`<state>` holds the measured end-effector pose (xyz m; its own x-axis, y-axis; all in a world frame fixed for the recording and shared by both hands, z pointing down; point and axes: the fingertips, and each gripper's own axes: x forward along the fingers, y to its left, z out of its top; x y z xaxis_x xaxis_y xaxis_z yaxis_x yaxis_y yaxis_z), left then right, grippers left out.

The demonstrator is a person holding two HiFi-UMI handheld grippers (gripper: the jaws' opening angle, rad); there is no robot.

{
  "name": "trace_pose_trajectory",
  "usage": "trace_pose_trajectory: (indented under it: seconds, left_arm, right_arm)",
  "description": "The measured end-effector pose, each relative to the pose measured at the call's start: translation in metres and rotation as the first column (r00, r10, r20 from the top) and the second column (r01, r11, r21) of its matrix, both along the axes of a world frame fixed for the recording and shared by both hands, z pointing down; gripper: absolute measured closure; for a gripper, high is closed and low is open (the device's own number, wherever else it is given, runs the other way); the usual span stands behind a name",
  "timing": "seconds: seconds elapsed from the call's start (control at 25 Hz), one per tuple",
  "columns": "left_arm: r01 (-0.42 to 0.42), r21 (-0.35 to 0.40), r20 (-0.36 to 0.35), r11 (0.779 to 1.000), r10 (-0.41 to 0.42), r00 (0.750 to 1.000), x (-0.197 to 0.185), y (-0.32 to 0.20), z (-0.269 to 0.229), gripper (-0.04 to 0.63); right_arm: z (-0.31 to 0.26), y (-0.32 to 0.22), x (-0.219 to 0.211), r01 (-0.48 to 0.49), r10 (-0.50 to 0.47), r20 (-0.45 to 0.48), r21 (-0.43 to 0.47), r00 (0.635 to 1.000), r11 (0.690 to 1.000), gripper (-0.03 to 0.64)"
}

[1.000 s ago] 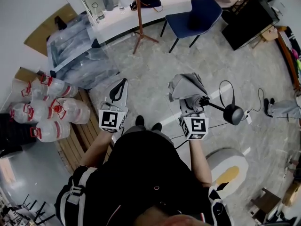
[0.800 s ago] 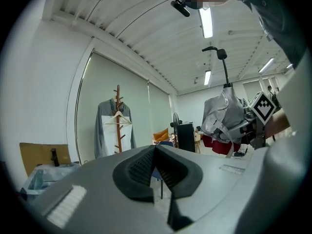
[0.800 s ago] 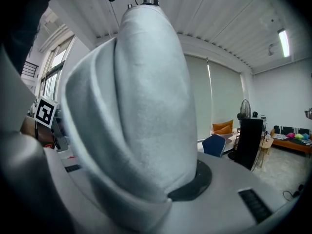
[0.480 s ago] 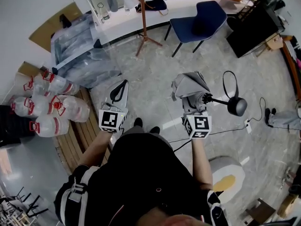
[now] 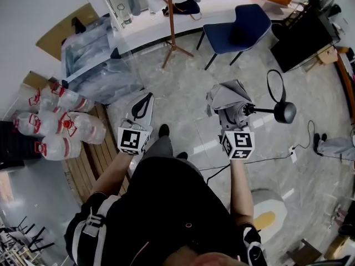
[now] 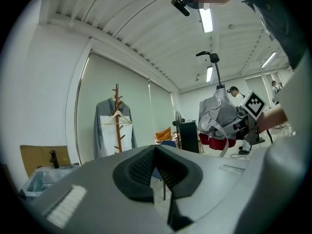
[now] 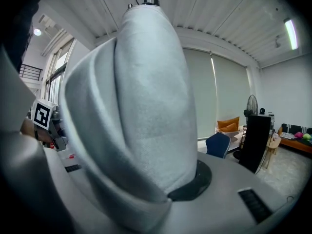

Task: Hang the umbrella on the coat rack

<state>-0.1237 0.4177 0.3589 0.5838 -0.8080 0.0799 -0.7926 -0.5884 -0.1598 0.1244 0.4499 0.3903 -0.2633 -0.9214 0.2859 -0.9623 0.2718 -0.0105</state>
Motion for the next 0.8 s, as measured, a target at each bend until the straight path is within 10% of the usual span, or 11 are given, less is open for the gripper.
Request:
trace_pose_trajectory:
  seconds: [0.8]
  left_arm:
    - [-0.154, 0.006, -0.018, 0.988, 0.154, 0.988, -0.002, -0.226, 0.000, 0.595]
  right_arm:
    - [0.007, -0.275, -0.034, -0.009, 0.008, -0.046, -0.009, 0.999, 1.000, 0.460]
